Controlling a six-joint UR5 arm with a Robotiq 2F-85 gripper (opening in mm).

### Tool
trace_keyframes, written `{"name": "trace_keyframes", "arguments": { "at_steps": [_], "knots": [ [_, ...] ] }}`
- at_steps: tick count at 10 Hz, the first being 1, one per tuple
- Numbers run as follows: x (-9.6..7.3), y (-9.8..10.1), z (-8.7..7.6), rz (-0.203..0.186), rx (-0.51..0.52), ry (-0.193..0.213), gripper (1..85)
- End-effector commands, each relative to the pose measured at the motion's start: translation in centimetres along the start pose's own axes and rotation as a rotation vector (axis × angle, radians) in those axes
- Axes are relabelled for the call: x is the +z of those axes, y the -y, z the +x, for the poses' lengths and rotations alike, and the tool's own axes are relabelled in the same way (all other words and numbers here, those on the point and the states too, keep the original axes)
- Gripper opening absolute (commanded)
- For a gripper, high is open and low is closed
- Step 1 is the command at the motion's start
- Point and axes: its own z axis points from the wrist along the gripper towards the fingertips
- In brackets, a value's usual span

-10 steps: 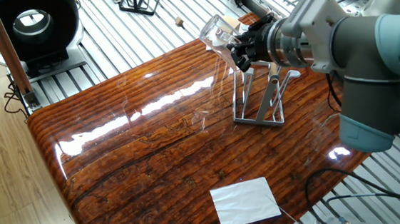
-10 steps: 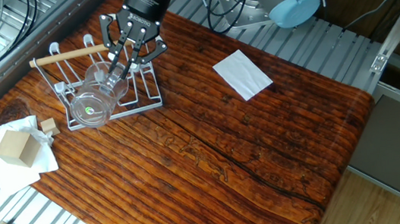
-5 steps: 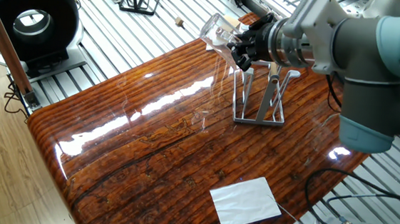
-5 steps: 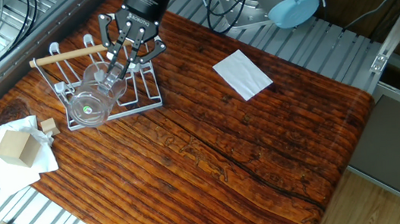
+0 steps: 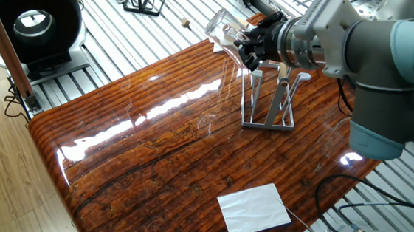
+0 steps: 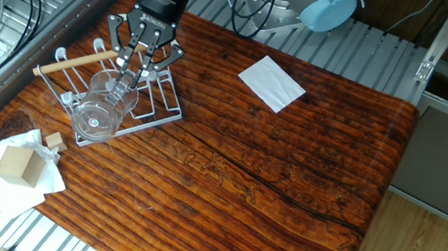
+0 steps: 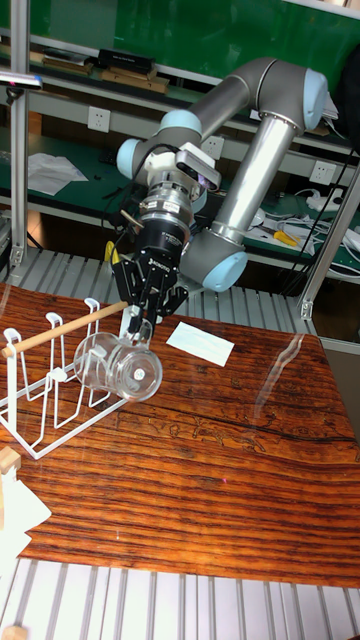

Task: Put the cup on the cup rack

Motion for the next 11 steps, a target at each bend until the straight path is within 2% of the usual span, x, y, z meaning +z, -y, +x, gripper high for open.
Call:
{"name": "trace_keyframes", "arguments": {
  "at_steps": [1,11],
  "knots": [
    [-0.3,0.4,0.1,0.006,0.015,0.012,1.0],
    [-0.7,0.0,1.9,-0.011,0.053,0.009,1.0]
  ]
}}
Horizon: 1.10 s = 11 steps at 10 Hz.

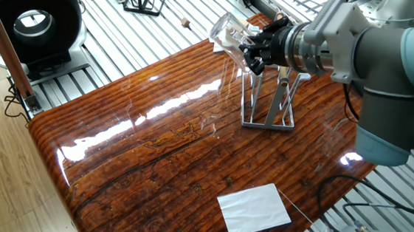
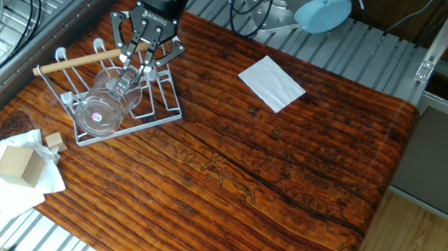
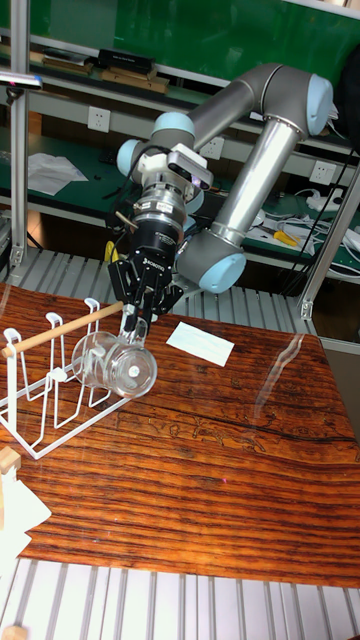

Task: Put the cup on the cup rack

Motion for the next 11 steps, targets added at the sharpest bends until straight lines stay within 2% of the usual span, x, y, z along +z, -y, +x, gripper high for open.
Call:
{"name": "trace_keyframes", "arguments": {
  "at_steps": [1,3,8,11],
  "knots": [
    [-0.1,0.2,0.2,0.001,0.015,0.007,1.0],
    [0.0,0.0,0.8,-0.007,0.0,-0.019,1.0],
    [-0.3,-0.6,3.8,-0.036,-0.045,-0.136,1.0],
    [-0.4,-0.7,4.8,-0.041,-0.07,-0.175,1.0]
  ]
}}
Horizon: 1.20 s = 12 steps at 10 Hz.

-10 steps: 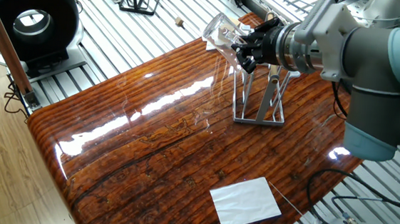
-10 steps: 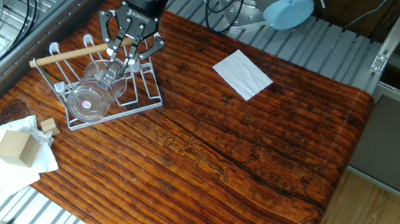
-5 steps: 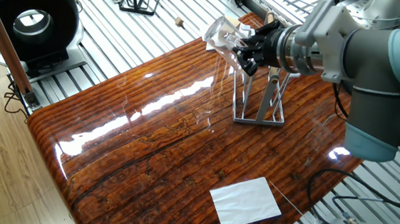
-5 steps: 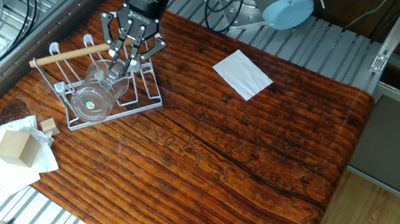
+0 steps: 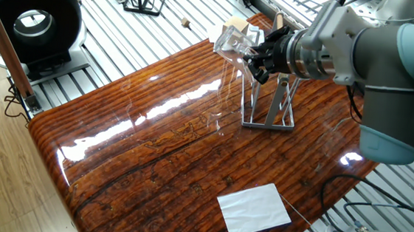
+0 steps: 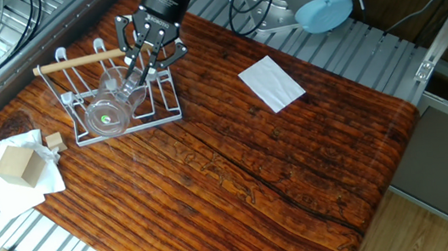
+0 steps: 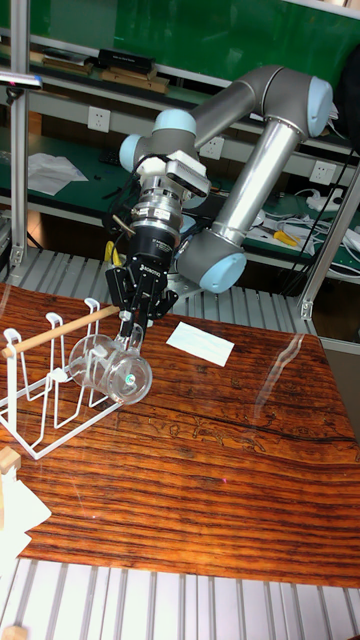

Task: Put the cup on the cup rack

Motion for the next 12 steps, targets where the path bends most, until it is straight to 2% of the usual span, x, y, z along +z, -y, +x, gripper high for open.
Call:
{"name": "trace_keyframes", "arguments": {
  "at_steps": [1,4,9,12],
  "knots": [
    [-0.2,0.0,1.3,-0.007,-0.02,-0.048,1.0],
    [-0.2,0.3,2.2,0.004,-0.03,-0.085,1.0],
    [-0.3,0.7,2.6,0.017,-0.039,-0.099,1.0],
    [-0.4,0.6,3.2,0.013,-0.045,-0.121,1.0]
  ]
}}
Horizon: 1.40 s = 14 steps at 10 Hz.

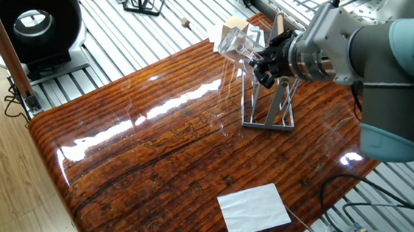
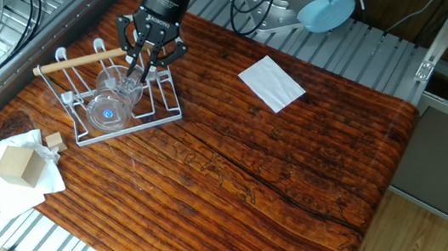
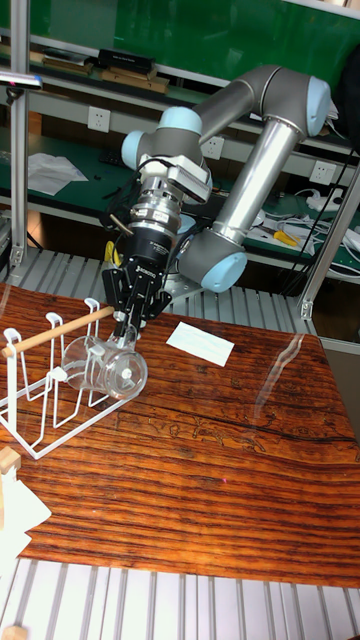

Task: Put the cup on the cup rack

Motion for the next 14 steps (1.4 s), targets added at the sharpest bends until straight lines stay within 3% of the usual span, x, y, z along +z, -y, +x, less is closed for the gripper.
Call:
{"name": "trace_keyframes", "arguments": {
  "at_steps": [1,5,8,14],
  "knots": [
    [-0.55,0.27,0.4,0.0,0.005,-0.011,1.0],
    [-1.33,0.32,0.27,-0.001,0.013,-0.006,1.0],
    [-1.3,0.41,-0.28,0.001,0.022,0.021,1.0],
    [-1.21,0.16,0.19,-0.01,0.027,0.032,1.0]
  ]
}}
